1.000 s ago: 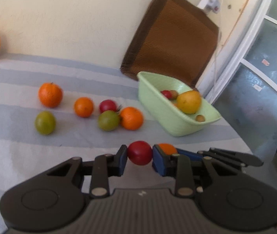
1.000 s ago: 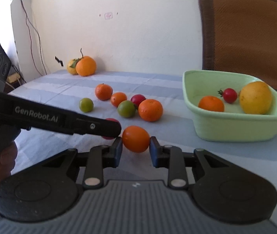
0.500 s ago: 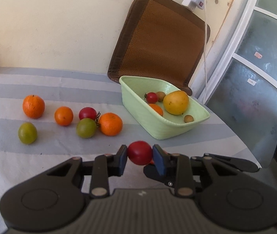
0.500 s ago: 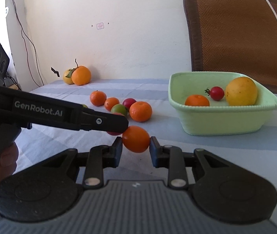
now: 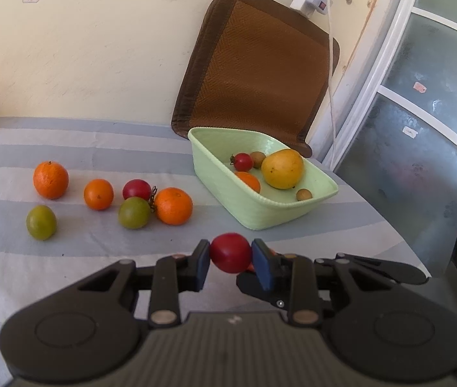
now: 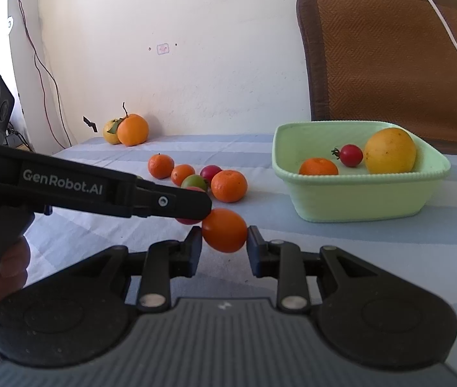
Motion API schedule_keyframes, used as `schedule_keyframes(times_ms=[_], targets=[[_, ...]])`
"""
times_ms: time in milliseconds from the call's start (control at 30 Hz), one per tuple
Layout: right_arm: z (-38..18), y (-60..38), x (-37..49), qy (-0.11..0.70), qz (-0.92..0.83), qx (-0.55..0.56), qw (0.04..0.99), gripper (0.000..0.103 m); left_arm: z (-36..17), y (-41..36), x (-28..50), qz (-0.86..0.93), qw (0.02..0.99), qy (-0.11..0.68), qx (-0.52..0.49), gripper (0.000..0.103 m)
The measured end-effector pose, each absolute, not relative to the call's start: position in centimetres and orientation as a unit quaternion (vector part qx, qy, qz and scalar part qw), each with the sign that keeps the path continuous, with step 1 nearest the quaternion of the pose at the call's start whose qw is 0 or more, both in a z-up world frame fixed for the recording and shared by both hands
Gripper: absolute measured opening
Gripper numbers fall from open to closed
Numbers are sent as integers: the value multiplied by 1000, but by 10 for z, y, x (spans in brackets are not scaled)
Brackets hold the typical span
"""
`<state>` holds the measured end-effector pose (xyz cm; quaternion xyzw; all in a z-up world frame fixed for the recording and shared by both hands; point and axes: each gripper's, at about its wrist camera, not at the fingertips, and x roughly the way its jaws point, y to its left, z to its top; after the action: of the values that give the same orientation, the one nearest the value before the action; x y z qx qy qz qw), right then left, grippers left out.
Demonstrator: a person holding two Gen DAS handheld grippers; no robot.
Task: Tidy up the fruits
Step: 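Carry both fruits over the green basin and open both tools, then move both tools back toward the fruits on the cloth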
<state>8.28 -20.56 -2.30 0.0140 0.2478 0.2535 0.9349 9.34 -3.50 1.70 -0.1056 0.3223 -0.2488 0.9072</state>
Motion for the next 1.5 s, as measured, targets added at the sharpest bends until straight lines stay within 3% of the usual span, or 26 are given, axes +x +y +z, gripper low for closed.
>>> schedule_keyframes(times_ms=[367, 733, 1067, 1167, 1267, 1500], targets=[[-18, -212, 79, 232, 242, 22, 942, 32, 26, -40, 98, -261, 905, 316, -110, 29], [10, -253, 92, 180, 185, 35, 965, 33, 58, -93, 126, -303, 907, 281, -83, 29], [-4, -278, 124, 187, 134, 24, 973, 34, 42, -129, 177, -300, 897, 312, -87, 29], [-8, -276, 128, 182, 134, 16, 974, 35, 35, -125, 183, -286, 898, 321, -88, 34], [-9, -278, 127, 171, 127, 20, 977, 46, 38, -111, 184, -276, 902, 318, -100, 35], [1, -299, 119, 148, 105, 71, 981, 46, 67, -19, 166, -229, 924, 262, -156, 35]])
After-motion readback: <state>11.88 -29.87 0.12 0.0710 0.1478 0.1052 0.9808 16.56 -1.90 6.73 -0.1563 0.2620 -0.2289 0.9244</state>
